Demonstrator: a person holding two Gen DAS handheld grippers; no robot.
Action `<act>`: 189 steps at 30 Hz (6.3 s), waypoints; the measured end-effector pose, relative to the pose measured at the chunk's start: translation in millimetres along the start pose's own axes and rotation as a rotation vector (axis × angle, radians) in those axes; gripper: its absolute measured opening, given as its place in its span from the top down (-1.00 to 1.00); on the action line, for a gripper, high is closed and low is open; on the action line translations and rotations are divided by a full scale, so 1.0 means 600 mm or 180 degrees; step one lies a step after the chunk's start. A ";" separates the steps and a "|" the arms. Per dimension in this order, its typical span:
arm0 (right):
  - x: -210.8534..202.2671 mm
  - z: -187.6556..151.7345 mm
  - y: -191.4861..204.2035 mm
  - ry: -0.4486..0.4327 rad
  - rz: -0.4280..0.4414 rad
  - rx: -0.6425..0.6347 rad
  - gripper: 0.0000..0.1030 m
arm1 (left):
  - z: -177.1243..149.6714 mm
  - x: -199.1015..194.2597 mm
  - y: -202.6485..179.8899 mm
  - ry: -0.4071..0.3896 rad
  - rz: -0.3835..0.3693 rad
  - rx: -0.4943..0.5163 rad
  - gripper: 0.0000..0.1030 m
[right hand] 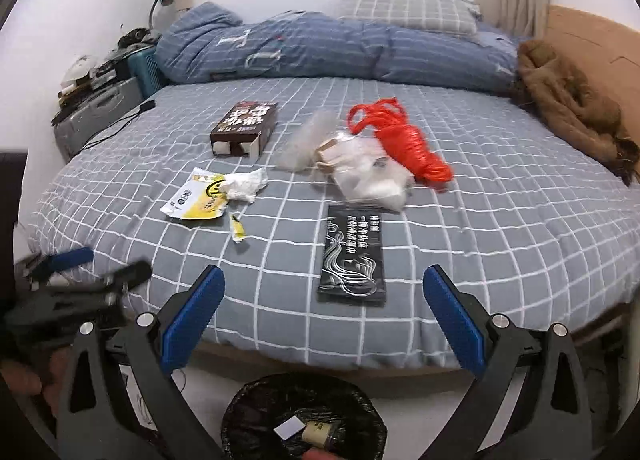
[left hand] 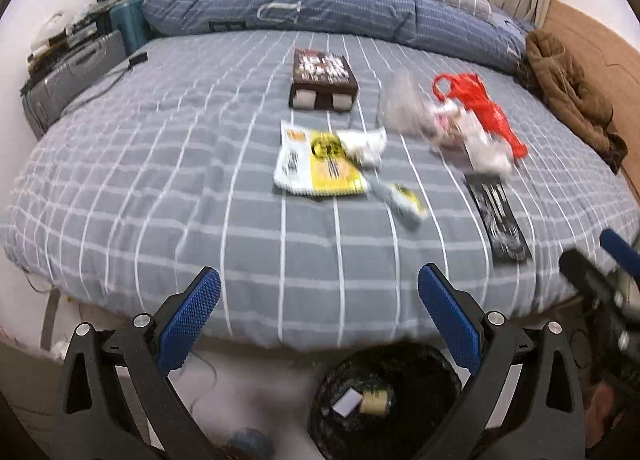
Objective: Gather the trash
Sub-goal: 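Raise both open tools back over the bed toward the remaining trash, then grasp the crumpled tissue with the left tool while the right tool grasps the black wipe packet, then carry the tissue and black packet in both tools down over the bin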
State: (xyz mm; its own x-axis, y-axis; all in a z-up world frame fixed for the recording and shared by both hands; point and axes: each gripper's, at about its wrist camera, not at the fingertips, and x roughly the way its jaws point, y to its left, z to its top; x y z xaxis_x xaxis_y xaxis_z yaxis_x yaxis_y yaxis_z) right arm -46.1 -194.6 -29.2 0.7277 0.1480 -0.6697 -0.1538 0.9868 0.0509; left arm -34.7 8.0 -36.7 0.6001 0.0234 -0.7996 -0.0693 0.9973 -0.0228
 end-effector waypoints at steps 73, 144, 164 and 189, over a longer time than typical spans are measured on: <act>0.184 0.060 -0.027 0.0665 -0.0115 0.0136 0.21 | 0.140 0.176 -0.075 0.0160 -0.0309 0.0191 0.64; -0.003 -0.090 0.011 0.0593 -0.0009 0.0155 0.21 | -0.139 -0.001 -0.077 0.0387 -0.0342 0.0236 0.64; 0.034 -0.208 0.019 0.1155 -0.0055 0.0130 0.21 | -0.239 0.068 -0.066 0.0882 -0.0235 0.0350 0.64; 0.188 -0.311 0.049 0.1880 0.0031 -0.0091 0.18 | -0.326 0.184 -0.004 0.1446 -0.0038 0.0196 0.64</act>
State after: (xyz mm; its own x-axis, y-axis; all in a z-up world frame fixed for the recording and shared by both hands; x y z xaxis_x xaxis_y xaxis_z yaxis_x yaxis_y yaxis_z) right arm -93.5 -161.1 -241.6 0.2319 0.0872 -0.9688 -0.1826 0.9822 0.0447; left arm -124.0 -5.2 -242.2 0.1891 -0.0072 -0.9819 -0.0086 0.9999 -0.0090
